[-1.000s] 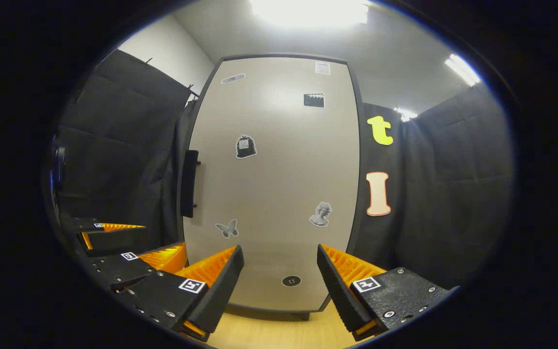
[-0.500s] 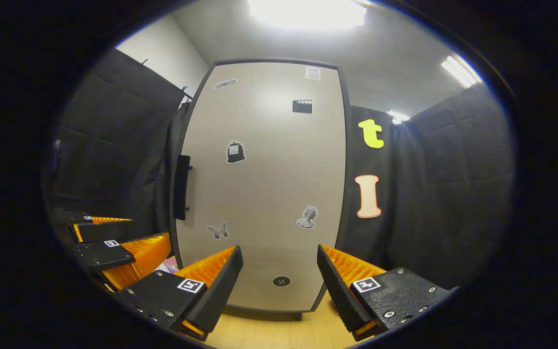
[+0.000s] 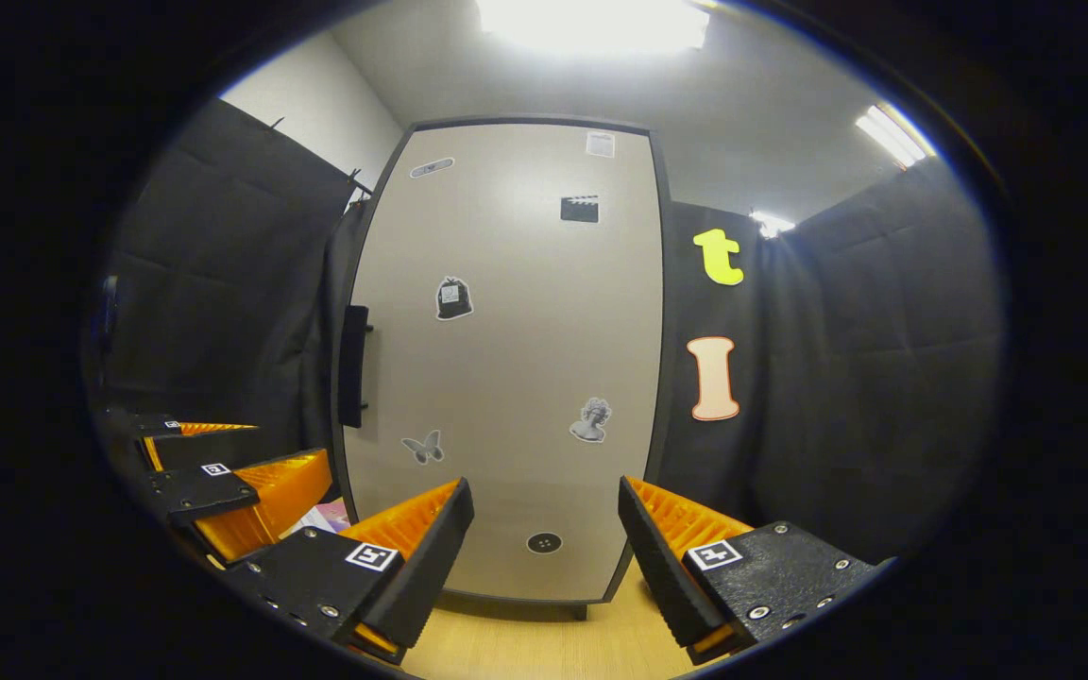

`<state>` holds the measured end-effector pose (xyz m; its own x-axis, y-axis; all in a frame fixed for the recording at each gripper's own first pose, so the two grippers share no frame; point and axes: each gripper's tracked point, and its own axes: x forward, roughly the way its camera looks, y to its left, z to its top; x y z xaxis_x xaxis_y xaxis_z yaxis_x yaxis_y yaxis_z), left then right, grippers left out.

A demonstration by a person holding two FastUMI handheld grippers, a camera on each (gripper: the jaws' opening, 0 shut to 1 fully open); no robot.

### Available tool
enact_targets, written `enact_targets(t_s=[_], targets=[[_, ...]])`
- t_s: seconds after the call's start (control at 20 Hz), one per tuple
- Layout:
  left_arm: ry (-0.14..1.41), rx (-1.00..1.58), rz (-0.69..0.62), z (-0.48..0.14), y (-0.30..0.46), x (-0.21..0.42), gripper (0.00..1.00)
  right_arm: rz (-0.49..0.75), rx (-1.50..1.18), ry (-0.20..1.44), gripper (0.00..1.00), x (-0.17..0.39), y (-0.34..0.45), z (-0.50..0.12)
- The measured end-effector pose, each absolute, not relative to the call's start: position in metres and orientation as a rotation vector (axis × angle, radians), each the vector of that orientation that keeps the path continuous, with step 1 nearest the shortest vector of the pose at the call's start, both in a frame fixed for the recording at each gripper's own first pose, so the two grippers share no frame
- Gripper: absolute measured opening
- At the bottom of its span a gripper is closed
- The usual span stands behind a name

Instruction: Open the cabinet door with the right hand, grasp the bottle in the cabinet with the left hand and place it on the coaster, then close the cabinet door with the right hand.

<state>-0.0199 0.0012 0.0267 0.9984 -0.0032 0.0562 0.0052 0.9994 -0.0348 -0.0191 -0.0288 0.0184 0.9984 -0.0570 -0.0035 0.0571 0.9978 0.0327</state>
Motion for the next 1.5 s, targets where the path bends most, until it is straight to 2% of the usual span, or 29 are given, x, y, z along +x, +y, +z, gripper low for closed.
enact_targets(t_s=[0.45,0.65,1.0,1.5], targets=[[-0.051,-0.044,0.018,0.029,0.009,-0.033,0.84,-0.052,0.023,-0.018,0.95,-0.015,-0.034,0.029],[-0.032,-0.017,-0.019,0.027,0.007,-0.046,0.82,-0.046,0.019,-0.033,0.95,0.0,-0.032,0.039],[0.022,-0.025,-0.01,0.004,0.019,-0.089,0.84,0.05,0.026,-0.075,0.95,0.035,0.002,0.07],[0.101,-0.022,0.202,-0.036,0.087,-0.162,0.83,0.239,0.035,-0.067,0.95,0.096,0.122,0.089]])
